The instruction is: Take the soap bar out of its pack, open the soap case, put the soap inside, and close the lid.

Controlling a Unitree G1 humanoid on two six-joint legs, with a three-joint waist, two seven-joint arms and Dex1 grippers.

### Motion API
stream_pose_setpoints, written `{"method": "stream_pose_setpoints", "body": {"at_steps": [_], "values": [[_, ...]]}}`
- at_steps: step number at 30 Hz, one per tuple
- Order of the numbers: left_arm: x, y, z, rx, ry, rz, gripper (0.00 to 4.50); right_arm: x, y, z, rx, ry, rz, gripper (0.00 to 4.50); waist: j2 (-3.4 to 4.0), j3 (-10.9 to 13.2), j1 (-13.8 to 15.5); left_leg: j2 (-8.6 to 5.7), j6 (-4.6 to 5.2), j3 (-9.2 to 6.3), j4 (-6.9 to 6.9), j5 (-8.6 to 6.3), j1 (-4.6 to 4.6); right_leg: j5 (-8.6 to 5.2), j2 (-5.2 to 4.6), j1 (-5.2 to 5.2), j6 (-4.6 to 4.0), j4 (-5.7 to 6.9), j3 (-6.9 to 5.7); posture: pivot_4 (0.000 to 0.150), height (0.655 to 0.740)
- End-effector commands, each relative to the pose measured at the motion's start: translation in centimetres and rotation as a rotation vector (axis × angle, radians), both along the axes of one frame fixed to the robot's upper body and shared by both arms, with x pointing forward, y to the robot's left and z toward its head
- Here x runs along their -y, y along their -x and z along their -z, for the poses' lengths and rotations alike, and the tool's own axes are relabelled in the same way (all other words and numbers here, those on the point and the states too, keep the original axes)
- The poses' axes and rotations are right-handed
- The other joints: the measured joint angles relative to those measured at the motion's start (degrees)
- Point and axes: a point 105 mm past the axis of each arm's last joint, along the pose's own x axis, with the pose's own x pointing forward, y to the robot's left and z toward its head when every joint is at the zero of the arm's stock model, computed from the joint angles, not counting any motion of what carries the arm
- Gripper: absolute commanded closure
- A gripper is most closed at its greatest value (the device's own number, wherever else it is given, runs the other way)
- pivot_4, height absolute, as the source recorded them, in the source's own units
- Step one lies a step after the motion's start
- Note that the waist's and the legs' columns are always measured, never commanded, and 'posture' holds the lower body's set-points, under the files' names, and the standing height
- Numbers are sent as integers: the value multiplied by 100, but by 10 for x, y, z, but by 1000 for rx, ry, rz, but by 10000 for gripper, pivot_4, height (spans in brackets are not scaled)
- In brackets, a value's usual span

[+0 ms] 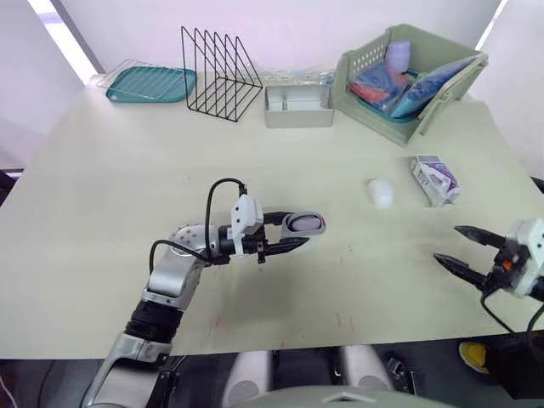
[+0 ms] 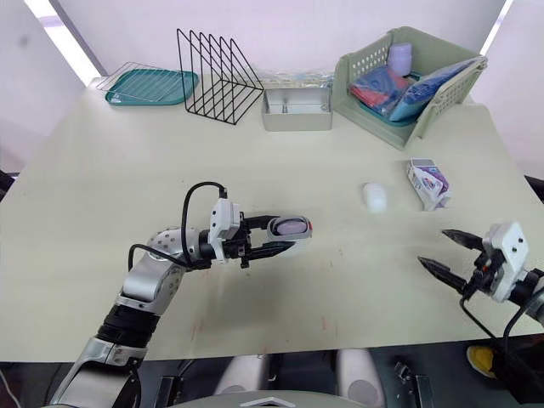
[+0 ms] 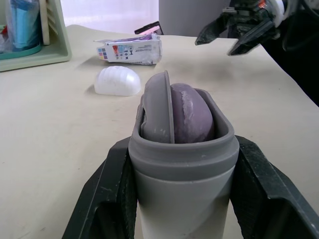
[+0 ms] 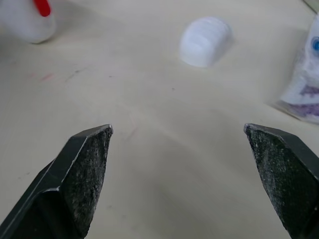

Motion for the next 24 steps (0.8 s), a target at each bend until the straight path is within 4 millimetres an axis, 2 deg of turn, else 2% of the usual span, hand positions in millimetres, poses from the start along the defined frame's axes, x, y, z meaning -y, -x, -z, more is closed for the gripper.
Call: {"method": "stream_pose_setpoints", "body": {"at_steps": [1, 7, 10, 14, 20, 24], "values": [[8, 3, -5, 18, 10, 44, 25838, -4, -15, -32, -67, 53, 71, 647, 7, -2, 4, 0, 0, 3, 0, 0, 2, 0, 0, 1, 0, 0, 2, 1500, 7400], [14, -1, -6, 25, 17, 48, 25838, -45, -30, -50, -230, 154, -37, 647, -1, -2, 55, -1, 1, -17, 1, 0, -13, 0, 3, 1, 0, -9, -14, 1500, 7400], [18, -3, -6, 30, 20, 50, 25838, -46, -49, -45, -331, 274, 31, 647, 7, -1, 69, -1, 1, -8, 7, 0, -16, 0, 1, -2, 0, -15, -10, 1500, 7400], [21, -1, -6, 35, 27, 59, 25838, -59, -84, -46, -413, 275, 156, 647, 0, -1, 89, 1, 2, -8, 7, 1, -27, 1, 0, -11, 0, -22, -12, 1500, 7400], [25, 2, -6, 19, 44, 70, 25838, -81, -115, -45, -531, 195, 270, 647, 1, -1, 123, -3, 3, -18, 0, 1, -44, 2, -4, -22, -2, -25, -17, 1500, 7400], [27, 2, -5, 22, 44, 71, 25838, -81, -128, -42, -568, 179, 360, 647, 1, -2, 142, -8, 3, -19, 1, 1, -42, 3, -6, -22, -2, -22, -18, 1500, 7400]]}}
